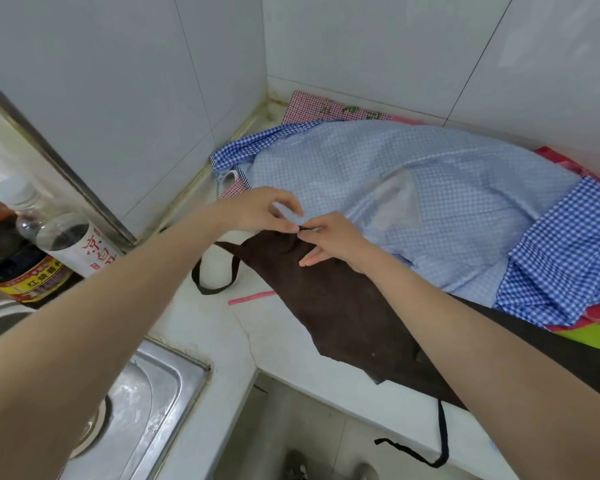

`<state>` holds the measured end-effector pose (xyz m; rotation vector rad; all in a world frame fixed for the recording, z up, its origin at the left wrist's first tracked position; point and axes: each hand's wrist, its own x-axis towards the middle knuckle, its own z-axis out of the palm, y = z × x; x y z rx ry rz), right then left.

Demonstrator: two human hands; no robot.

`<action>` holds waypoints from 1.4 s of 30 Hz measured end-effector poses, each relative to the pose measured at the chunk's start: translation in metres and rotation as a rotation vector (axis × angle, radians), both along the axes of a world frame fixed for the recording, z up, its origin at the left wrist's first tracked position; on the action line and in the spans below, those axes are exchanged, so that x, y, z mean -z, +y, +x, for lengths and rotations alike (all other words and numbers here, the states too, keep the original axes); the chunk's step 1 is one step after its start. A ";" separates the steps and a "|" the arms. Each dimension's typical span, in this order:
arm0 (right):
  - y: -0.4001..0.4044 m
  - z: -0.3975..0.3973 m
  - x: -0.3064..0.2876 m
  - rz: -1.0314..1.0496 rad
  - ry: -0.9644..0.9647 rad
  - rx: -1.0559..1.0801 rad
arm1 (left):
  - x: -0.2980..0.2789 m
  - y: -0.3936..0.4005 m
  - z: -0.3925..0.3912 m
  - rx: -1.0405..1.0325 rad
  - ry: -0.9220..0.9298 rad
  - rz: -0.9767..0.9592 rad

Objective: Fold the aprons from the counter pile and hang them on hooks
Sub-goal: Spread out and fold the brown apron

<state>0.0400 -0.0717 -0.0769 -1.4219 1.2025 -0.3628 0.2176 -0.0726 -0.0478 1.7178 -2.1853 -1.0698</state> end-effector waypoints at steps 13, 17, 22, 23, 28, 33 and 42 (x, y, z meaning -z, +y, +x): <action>-0.010 -0.013 0.009 0.117 -0.093 0.086 | 0.023 0.016 0.041 -0.542 0.289 -0.007; -0.009 -0.008 0.003 0.156 -0.105 -0.026 | 0.022 0.019 0.018 -0.283 0.281 0.326; -0.021 -0.008 -0.007 0.111 -0.101 -0.032 | 0.018 0.014 0.013 -0.206 0.197 0.654; -0.025 -0.010 -0.009 0.118 -0.111 -0.012 | 0.014 0.012 0.015 -0.236 0.206 0.669; -0.051 -0.010 -0.030 0.077 -0.219 0.193 | -0.023 -0.027 0.022 -0.505 0.278 0.299; -0.087 0.007 -0.067 0.019 -0.300 0.289 | -0.055 -0.075 -0.001 -0.762 0.494 -0.150; -0.046 -0.058 -0.027 -0.339 0.349 0.030 | 0.031 -0.027 -0.077 -0.065 -0.104 -0.434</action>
